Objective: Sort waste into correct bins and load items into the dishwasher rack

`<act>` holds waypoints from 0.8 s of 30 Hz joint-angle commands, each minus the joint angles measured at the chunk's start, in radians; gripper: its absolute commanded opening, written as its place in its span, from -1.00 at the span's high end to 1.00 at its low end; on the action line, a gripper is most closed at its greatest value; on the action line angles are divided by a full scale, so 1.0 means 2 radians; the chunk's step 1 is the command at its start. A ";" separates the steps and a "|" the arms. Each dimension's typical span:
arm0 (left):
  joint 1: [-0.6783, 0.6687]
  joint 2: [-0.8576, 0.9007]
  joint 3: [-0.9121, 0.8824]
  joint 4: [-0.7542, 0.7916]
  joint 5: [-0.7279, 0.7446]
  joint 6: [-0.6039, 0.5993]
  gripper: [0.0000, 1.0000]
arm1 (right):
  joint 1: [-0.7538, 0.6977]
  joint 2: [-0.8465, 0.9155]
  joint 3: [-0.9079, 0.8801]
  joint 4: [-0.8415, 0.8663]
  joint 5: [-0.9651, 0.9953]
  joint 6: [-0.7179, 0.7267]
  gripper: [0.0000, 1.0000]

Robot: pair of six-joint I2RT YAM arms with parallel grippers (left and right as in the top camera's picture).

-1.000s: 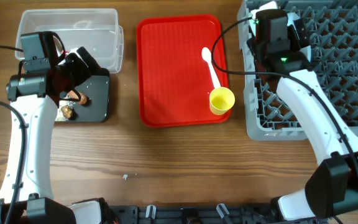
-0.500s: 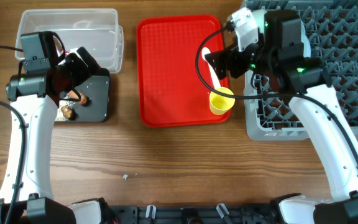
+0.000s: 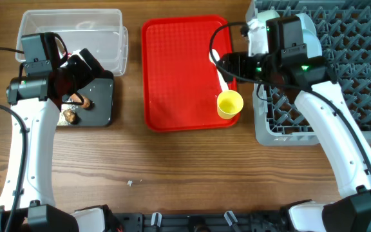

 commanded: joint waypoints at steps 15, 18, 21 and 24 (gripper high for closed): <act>-0.002 0.002 0.002 0.035 0.104 -0.012 -0.99 | -0.011 0.001 0.007 0.014 0.061 0.033 -0.90; -0.044 0.016 0.002 0.048 0.179 0.019 -0.96 | -0.033 -0.011 0.007 0.027 0.056 0.055 -0.93; -0.113 0.038 0.002 0.059 0.173 0.044 -0.96 | -0.058 -0.027 0.007 0.035 0.046 0.054 -0.95; -0.199 0.075 0.002 0.079 0.164 0.066 -0.99 | -0.090 -0.041 0.007 0.031 0.047 0.051 -0.96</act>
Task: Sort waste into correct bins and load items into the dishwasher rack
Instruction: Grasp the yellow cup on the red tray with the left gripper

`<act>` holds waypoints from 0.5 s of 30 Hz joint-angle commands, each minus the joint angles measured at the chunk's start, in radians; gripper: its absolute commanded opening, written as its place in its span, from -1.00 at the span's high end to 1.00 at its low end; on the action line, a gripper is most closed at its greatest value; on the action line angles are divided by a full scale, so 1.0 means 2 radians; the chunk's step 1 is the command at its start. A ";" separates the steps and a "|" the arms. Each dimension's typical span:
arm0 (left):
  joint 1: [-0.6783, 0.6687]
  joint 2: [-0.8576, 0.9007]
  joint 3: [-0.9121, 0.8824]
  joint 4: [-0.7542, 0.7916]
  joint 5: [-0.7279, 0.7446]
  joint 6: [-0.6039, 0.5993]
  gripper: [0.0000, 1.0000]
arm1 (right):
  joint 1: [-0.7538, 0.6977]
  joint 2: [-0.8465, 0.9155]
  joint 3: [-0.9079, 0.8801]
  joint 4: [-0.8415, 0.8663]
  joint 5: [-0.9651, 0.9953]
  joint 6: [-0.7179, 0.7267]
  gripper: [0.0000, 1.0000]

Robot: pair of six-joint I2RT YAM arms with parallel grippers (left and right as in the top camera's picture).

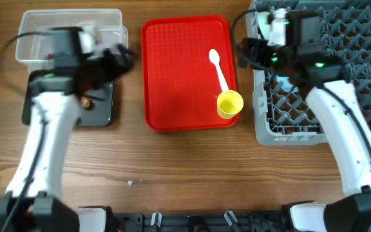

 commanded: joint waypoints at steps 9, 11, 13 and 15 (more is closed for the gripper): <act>-0.221 0.180 0.100 0.002 -0.007 0.058 -0.99 | -0.098 -0.043 0.007 -0.043 -0.005 -0.005 -0.96; -0.233 0.218 0.145 -0.029 -0.007 0.072 -0.99 | -0.103 -0.043 0.007 -0.053 -0.004 -0.006 -0.96; -0.243 0.246 0.177 -0.052 -0.015 0.082 -0.99 | -0.104 -0.043 0.007 -0.057 -0.004 -0.006 -0.96; -0.256 0.266 0.192 -0.057 -0.032 0.083 -0.96 | -0.104 -0.043 0.007 -0.058 -0.004 -0.006 -0.95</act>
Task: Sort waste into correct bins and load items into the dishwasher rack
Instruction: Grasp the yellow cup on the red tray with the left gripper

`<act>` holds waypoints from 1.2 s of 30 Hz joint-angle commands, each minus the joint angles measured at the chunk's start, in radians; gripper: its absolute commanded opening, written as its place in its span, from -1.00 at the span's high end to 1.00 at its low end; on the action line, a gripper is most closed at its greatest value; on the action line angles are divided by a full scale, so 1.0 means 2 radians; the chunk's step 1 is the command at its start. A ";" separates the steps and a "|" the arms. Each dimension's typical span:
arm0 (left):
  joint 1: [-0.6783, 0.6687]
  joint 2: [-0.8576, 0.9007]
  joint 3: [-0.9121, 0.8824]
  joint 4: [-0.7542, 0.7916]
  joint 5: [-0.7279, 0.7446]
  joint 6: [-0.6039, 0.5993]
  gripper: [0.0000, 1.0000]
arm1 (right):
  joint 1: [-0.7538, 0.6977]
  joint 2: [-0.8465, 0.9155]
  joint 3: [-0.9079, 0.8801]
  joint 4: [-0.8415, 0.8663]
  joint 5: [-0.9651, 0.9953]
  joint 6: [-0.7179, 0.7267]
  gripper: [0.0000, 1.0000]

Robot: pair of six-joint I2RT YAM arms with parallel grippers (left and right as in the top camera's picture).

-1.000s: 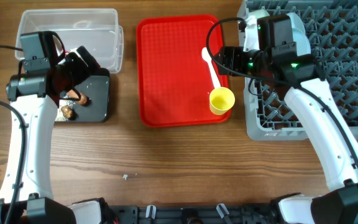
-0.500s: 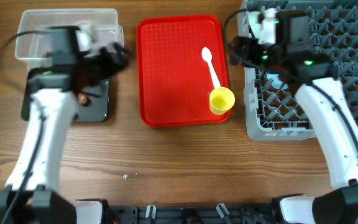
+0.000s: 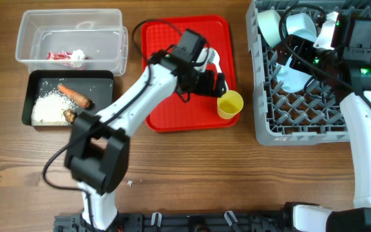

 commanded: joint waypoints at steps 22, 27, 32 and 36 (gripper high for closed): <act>-0.058 0.061 0.029 0.000 -0.108 -0.025 0.42 | -0.002 -0.007 0.007 -0.015 -0.004 -0.005 -0.95; -0.056 0.061 0.029 0.004 -0.108 -0.025 0.92 | -0.002 -0.007 0.007 -0.016 -0.004 -0.004 -0.95; -0.028 0.032 0.029 -0.008 -0.095 -0.037 0.92 | -0.001 -0.007 0.007 -0.017 -0.025 -0.005 -0.95; 0.034 -0.016 0.029 -0.018 -0.011 -0.036 0.92 | 0.001 -0.006 0.007 -0.008 -0.096 -0.017 -0.96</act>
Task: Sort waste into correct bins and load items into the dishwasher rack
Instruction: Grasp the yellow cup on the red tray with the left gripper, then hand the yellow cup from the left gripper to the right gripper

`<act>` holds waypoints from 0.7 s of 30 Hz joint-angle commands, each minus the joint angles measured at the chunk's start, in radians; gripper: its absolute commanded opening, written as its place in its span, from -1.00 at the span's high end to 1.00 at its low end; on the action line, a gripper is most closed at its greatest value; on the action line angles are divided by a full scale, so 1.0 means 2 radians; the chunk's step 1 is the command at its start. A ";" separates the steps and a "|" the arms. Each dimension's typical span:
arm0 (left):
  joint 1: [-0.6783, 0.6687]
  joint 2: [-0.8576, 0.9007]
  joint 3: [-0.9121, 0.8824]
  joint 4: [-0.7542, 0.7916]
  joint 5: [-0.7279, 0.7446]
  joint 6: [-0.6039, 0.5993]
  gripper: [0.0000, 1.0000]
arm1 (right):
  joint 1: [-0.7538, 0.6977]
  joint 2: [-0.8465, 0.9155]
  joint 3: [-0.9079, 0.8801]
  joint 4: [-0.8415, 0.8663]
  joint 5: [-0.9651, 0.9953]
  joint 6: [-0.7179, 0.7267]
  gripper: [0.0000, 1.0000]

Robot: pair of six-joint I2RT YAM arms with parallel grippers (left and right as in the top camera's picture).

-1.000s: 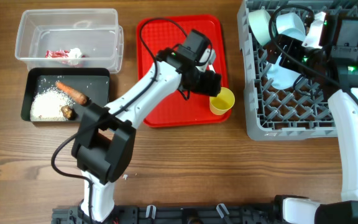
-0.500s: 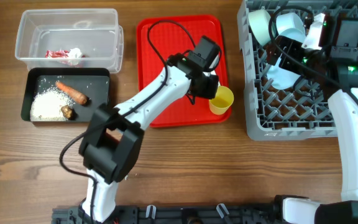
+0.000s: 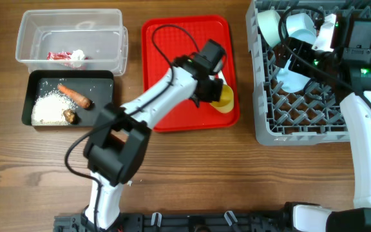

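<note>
The yellow cup (image 3: 227, 99) stands at the right edge of the red tray (image 3: 166, 64), half covered by my left gripper (image 3: 215, 89), which reaches in from the left. Whether its fingers are closed on the cup cannot be made out. The white spoon is hidden under that gripper. My right gripper (image 3: 296, 53) hangs over the grey dishwasher rack (image 3: 366, 90), next to a white bowl (image 3: 269, 24) and a white cup (image 3: 299, 26); its jaws are not readable. The clear bin (image 3: 69, 40) holds red and white wrapper waste. The black bin (image 3: 69, 98) holds rice and a carrot.
A flat white piece (image 3: 291, 80) lies in the rack below the right gripper. My left arm's links cross the tray's lower left corner and the wood in front of it. Cables loop above both wrists.
My left gripper has shifted right and down the tray, from over the spoon to right against the yellow cup. The spoon no longer shows. The cup sits slightly further left. The right arm is unchanged.
At first my left gripper was over the black bin and my right one at the tray's right edge by the spoon. Then the right gripper was back over the rack and the left arm was off the bin. Later the left gripper lay over the spoon, now at the cup.
</note>
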 commanded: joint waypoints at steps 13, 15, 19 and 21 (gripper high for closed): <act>0.282 -0.114 0.010 0.001 0.592 0.064 0.92 | 0.058 0.075 0.007 0.145 -0.444 -0.133 -1.00; 0.283 -0.114 0.010 0.001 0.611 0.064 0.92 | 0.074 0.093 0.007 0.194 -0.504 -0.133 -0.99; 0.277 -0.114 0.010 0.001 0.647 0.064 0.92 | 0.101 0.112 0.007 0.272 -0.548 -0.119 -1.00; 0.271 -0.114 0.010 0.001 0.653 0.064 0.92 | 0.113 0.117 0.007 0.305 -0.548 -0.102 -1.00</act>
